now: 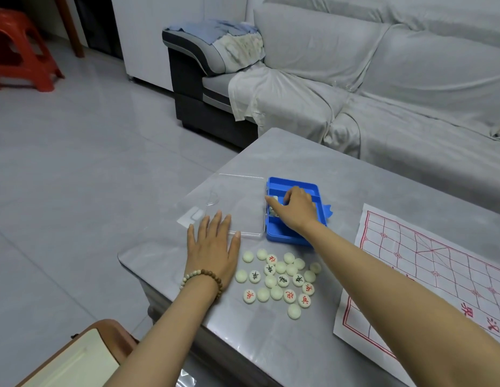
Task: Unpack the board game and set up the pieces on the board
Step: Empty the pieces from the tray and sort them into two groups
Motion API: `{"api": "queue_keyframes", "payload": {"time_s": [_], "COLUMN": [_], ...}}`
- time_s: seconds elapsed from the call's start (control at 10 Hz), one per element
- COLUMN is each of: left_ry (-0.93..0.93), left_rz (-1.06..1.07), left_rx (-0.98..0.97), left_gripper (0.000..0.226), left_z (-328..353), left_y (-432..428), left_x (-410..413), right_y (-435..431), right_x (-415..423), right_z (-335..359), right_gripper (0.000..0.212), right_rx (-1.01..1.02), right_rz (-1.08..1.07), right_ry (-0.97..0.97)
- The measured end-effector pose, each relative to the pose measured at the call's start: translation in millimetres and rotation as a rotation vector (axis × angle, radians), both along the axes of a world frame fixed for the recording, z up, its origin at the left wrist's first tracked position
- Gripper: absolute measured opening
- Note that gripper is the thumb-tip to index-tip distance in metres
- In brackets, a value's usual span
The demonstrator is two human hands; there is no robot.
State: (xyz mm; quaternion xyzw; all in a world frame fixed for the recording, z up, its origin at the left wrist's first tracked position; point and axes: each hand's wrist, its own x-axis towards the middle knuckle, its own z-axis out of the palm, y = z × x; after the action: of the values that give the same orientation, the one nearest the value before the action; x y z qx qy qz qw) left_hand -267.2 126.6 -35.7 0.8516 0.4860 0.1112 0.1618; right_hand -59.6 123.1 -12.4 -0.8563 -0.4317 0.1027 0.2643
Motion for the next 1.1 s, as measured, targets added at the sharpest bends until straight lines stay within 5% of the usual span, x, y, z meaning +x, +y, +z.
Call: {"api": "queue_keyframes", "payload": {"time_s": [0.4, 0.7, 0.9, 1.1], "left_ry": [-0.003, -0.005, -0.023, -0.019], "left_rz": [0.001, 0.009, 0.013, 0.016], "left_rx": [-0.007, 0.006, 0.010, 0.014], "left_gripper": [0.053, 0.053, 0.052, 0.052], "left_z": [1.0, -0.3, -0.6, -0.6], "left_y": [-0.2, 0.4, 0.0, -1.7], "left_x": [0.5, 0.3, 0.0, -0.8], "right_y": [-8.7, -7.6, -6.4, -23.4], "right_x": [-1.2, -1.6, -0.5, -5.1], "right_z": [-4.1, -4.9, -5.0, 18.9], "right_gripper": [0.035, 0.047, 0.053, 0.053], "right_rx": [-0.084, -0.064, 0.010, 0.294], "right_rz": [0.306, 0.274, 0.199, 0.093], "right_ry": [-0.248, -0.278, -0.163, 0.122]}}
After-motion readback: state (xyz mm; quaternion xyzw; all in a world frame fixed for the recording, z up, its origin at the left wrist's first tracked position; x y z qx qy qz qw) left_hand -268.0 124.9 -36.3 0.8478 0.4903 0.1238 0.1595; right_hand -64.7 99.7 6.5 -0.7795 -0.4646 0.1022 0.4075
